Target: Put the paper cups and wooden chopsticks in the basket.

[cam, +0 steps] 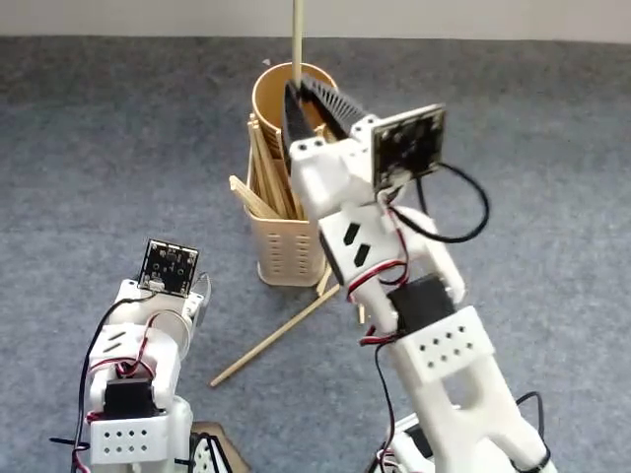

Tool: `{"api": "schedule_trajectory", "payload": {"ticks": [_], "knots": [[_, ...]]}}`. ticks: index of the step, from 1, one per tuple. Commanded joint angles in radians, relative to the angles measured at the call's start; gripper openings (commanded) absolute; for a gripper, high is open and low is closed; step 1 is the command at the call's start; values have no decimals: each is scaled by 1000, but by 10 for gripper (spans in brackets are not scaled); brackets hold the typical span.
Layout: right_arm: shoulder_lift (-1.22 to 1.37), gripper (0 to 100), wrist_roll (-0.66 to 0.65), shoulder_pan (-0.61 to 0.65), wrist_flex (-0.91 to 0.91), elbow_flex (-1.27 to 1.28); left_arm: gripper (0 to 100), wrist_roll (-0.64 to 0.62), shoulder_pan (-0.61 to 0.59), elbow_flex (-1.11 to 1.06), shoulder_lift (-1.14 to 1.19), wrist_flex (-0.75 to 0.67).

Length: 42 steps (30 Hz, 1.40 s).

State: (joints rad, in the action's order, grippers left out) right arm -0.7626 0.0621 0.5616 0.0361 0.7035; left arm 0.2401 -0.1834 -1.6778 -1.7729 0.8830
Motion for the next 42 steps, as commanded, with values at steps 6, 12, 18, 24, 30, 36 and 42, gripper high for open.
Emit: {"api": "schedule_trajectory", "payload": {"ticks": [6,12,18,24,30,36,42], "knots": [[56,42,-155,5,-27,104,245,8,8,-19,-5,2],[-16,263,-158,7,30,73,245,8,8,-19,-5,2],[-127,229,-153,-108,401,-197,245,8,8,-19,-5,2],[-24,213,-84,-314,908,-406,245,8,8,-19,-5,2],[320,213,-77,-412,854,-185,245,8,8,-19,-5,2],[639,213,-54,-298,628,2,245,8,7,-19,-5,2],[733,213,-55,-222,573,10,245,8,7,-19,-5,2]]}}
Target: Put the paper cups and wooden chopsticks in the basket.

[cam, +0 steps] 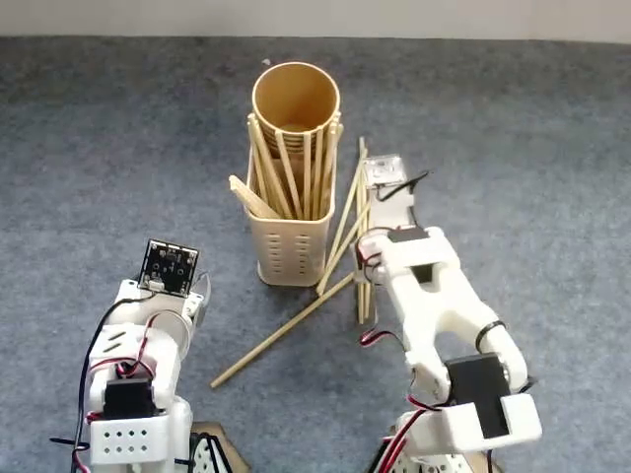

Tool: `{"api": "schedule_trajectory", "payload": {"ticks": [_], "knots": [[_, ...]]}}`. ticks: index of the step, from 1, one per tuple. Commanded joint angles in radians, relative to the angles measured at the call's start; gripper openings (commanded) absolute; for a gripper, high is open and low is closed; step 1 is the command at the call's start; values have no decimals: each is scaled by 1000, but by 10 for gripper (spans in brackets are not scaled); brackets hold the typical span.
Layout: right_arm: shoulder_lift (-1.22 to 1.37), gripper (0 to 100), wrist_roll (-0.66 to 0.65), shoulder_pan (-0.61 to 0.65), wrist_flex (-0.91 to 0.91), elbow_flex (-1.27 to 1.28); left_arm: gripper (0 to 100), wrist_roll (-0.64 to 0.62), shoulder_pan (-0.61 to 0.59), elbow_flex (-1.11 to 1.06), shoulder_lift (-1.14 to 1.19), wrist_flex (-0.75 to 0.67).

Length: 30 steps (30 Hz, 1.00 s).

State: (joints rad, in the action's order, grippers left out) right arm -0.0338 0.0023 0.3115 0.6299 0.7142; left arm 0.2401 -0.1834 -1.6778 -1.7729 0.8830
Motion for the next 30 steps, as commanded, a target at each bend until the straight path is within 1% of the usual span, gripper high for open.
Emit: {"api": "schedule_trajectory", "payload": {"ticks": [1,9,23,30], "knots": [[4,213,5,28,-22,-1,245,8,7,-19,-5,2],[2,213,6,24,-19,-5,245,8,8,-19,-5,2],[2,213,8,28,-19,-140,245,8,10,-19,-5,2],[4,213,11,31,-19,-139,245,8,10,-19,-5,2]]}}
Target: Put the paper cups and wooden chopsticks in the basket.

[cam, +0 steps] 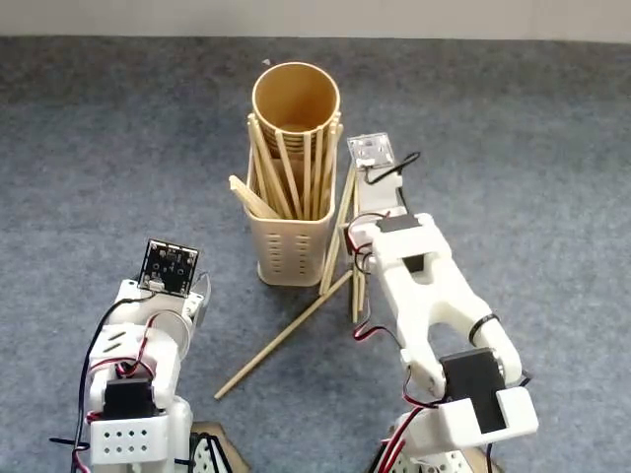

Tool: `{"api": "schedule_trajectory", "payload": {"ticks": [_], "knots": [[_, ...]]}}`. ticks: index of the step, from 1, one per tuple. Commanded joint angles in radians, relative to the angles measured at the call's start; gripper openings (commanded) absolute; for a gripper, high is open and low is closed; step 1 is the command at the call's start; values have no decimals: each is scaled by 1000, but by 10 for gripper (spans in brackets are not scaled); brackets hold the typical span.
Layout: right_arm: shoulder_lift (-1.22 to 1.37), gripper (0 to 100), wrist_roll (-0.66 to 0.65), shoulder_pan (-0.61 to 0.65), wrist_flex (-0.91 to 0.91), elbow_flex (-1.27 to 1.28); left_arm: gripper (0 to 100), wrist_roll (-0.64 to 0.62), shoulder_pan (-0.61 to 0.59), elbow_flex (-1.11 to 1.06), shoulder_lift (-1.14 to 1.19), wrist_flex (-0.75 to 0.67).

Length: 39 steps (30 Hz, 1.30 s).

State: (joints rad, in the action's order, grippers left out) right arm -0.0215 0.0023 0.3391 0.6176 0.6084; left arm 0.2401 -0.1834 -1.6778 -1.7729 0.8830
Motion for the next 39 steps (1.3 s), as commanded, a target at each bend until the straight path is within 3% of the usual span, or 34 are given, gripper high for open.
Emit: {"api": "schedule_trajectory", "payload": {"ticks": [1,12,29,39], "knots": [[-8,213,11,4,-7,-33,245,8,10,-19,-5,2],[1,213,3,56,-35,42,245,8,10,-19,-5,2],[-2,213,-114,-268,-56,85,245,8,10,-19,-5,2],[-1,213,-114,-188,-84,-24,245,8,10,-19,-5,15]]}}
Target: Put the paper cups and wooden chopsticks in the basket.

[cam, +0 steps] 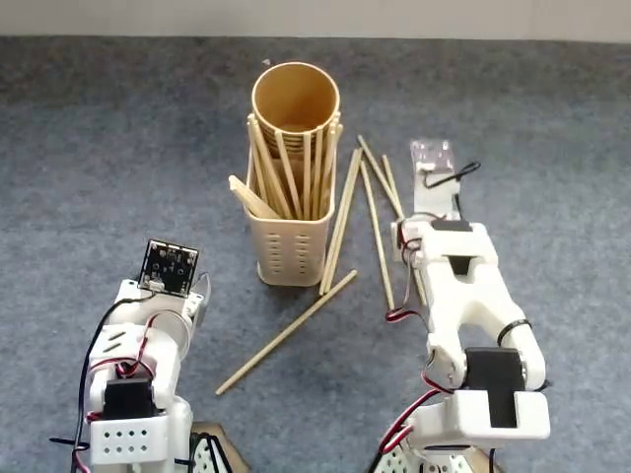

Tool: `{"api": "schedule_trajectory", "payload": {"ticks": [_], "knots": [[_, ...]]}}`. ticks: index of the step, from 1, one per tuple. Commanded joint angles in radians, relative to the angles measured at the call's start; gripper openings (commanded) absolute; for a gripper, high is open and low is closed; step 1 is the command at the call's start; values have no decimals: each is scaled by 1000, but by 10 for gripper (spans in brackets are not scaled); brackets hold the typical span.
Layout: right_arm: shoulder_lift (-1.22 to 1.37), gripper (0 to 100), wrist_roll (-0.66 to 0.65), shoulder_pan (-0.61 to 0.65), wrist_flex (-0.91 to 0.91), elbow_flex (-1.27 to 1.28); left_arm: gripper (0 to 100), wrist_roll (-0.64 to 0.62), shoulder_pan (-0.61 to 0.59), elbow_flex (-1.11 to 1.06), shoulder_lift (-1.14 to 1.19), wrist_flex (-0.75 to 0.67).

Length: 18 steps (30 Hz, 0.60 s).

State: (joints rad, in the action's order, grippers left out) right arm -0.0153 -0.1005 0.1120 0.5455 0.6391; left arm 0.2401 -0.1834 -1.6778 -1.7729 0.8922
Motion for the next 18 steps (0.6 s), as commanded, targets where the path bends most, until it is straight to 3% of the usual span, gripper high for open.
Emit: {"api": "schedule_trajectory", "payload": {"ticks": [1,11,18], "knots": [[-7,213,-11,51,-12,-58,245,8,10,-19,-5,6],[84,213,-14,104,-130,-82,245,8,10,-19,-5,6],[314,210,-34,82,-56,-266,245,8,10,-19,-5,6]]}}
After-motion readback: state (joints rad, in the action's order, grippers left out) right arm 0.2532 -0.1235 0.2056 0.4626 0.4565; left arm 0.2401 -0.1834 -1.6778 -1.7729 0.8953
